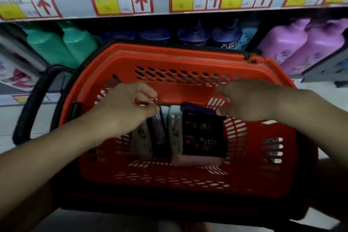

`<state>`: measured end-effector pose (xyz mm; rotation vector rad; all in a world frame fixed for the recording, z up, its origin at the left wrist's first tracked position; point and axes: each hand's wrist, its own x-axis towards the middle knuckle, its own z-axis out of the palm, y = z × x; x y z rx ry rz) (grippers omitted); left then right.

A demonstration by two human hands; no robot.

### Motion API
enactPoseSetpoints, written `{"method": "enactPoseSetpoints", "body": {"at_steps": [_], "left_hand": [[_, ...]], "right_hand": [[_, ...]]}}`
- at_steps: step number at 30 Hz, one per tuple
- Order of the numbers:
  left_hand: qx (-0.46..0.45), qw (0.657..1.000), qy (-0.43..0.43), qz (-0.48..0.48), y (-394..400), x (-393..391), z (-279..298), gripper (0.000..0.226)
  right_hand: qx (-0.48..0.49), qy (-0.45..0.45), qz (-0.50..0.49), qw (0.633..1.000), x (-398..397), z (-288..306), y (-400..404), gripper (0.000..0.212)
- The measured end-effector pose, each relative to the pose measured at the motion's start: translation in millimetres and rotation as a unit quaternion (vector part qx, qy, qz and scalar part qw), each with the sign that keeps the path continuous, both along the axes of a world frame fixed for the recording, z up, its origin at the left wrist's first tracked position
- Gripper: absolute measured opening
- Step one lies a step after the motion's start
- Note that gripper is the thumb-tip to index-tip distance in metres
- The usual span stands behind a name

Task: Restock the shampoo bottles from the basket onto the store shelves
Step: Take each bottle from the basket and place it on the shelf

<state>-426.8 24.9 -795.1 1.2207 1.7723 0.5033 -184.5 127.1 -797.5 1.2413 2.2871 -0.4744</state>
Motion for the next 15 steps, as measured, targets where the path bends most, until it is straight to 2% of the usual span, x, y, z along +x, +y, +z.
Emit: {"method": "enactPoseSetpoints", "body": {"at_steps": [4, 9, 13, 15], "left_hand": [[-0.036, 0.997, 0.025, -0.066, -3.2, 4.7, -8.0, 0.019], [-0.028, 0.989, 0.047, -0.140, -7.6, 13.7, 1.4, 0.019], [0.032, 0.985, 0.077, -0.151, -11.4, 12.3, 3.8, 0.023], [0.050, 0.980, 0.091, -0.167, -13.6, 10.2, 3.1, 0.024]], "right_hand": [[-0.020, 0.047, -0.095, 0.994, -8.7, -35.0, 5.8, 0.046], [-0.006, 0.056, -0.179, 0.982, -17.5, -130.8, 4.3, 0.047], [0.135, 0.001, -0.107, 0.985, -35.7, -172.7, -8.8, 0.063], [0.160, -0.021, -0.048, 0.986, -42.5, -172.5, -9.8, 0.067]]}}
